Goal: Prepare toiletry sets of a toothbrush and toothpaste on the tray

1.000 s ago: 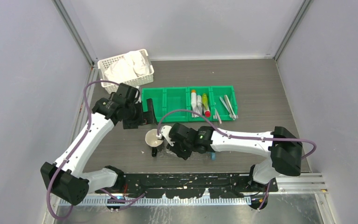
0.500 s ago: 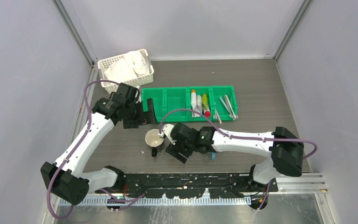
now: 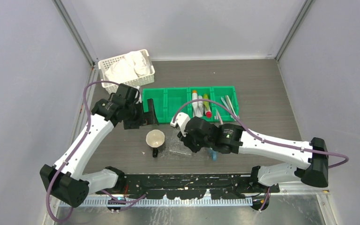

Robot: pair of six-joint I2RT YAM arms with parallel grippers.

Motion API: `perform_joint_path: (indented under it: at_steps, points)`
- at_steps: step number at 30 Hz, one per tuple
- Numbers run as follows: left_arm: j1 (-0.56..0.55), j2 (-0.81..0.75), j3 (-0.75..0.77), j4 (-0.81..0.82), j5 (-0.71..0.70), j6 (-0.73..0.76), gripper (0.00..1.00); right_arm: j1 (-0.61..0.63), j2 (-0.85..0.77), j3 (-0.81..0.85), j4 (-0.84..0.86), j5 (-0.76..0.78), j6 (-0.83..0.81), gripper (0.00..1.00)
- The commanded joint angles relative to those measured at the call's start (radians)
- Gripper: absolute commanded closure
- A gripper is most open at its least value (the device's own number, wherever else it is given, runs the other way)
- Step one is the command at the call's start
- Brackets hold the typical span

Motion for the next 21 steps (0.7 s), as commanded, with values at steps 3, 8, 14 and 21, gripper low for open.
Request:
perform_joint_path:
  at_steps: [3, 8, 14, 21]
  points:
    - [0.008, -0.01, 0.012, 0.043, -0.01, -0.004, 0.05, -0.01, 0.133, 0.15, -0.047, 0.25, 0.125, 0.78]
    - [0.008, -0.009, -0.007, 0.051, -0.029, -0.014, 0.15, -0.088, 0.328, 0.319, -0.081, 0.205, 0.164, 0.73]
    - [0.008, -0.044, -0.048, 0.046, -0.046, -0.018, 0.13, -0.154, 0.417, 0.403, -0.082, 0.109, 0.166, 0.66]
    - [0.008, -0.046, -0.058, 0.056, -0.037, -0.023, 0.12, -0.11, 0.423, 0.369, -0.067, 0.017, 0.127, 0.66]
